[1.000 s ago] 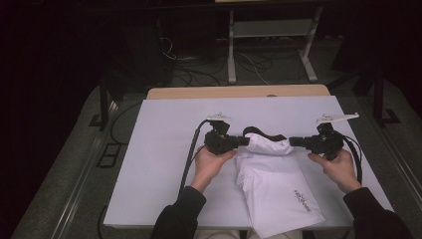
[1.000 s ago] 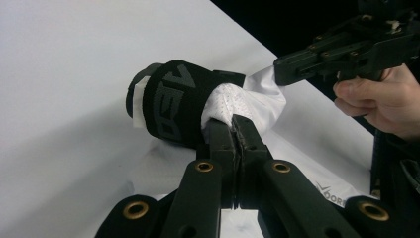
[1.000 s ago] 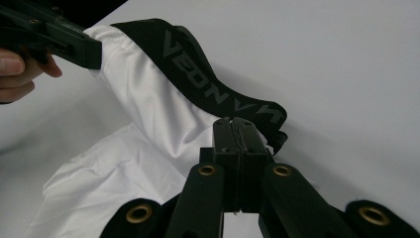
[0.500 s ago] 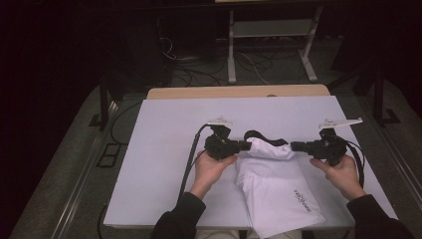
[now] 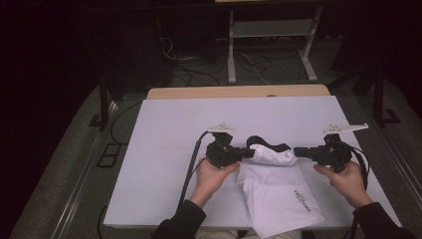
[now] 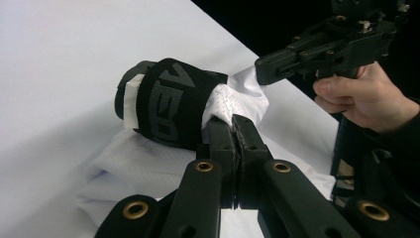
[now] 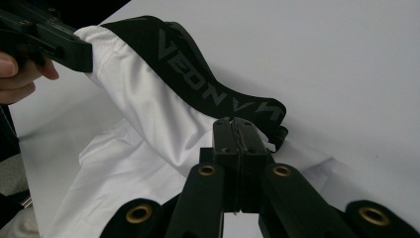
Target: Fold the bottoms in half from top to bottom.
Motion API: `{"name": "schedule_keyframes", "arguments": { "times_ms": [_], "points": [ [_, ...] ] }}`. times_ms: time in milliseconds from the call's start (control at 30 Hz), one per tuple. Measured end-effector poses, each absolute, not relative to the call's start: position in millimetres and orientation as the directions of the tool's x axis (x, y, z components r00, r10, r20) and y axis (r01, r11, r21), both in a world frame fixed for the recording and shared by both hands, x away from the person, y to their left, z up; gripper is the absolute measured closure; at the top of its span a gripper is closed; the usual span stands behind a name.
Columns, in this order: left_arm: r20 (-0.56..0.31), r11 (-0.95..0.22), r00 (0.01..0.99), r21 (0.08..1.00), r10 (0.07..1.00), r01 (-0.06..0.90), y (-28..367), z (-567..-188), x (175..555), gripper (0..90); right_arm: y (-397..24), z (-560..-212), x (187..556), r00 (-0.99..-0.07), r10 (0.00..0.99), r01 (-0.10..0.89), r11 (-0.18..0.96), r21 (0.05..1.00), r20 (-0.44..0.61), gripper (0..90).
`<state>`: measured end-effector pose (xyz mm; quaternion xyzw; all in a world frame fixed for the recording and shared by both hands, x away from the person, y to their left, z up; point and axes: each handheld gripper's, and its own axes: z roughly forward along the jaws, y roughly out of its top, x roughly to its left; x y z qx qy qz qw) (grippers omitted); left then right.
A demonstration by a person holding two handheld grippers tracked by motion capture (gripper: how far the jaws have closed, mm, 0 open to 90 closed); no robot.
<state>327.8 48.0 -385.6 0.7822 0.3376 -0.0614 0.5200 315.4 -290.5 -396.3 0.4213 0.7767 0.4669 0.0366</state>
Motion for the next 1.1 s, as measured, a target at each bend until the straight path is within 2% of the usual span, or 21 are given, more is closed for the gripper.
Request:
{"name": "schedule_keyframes", "arguments": {
  "times_ms": [1100],
  "points": [
    [-0.549, -0.211, 0.764, 0.747, 0.338, 0.631, 35, -417, 278, 87.1, -306, -417, 292, -0.612, 0.68, 0.687, 0.202, 0.698, 0.405, 88.1]
  ]
}}
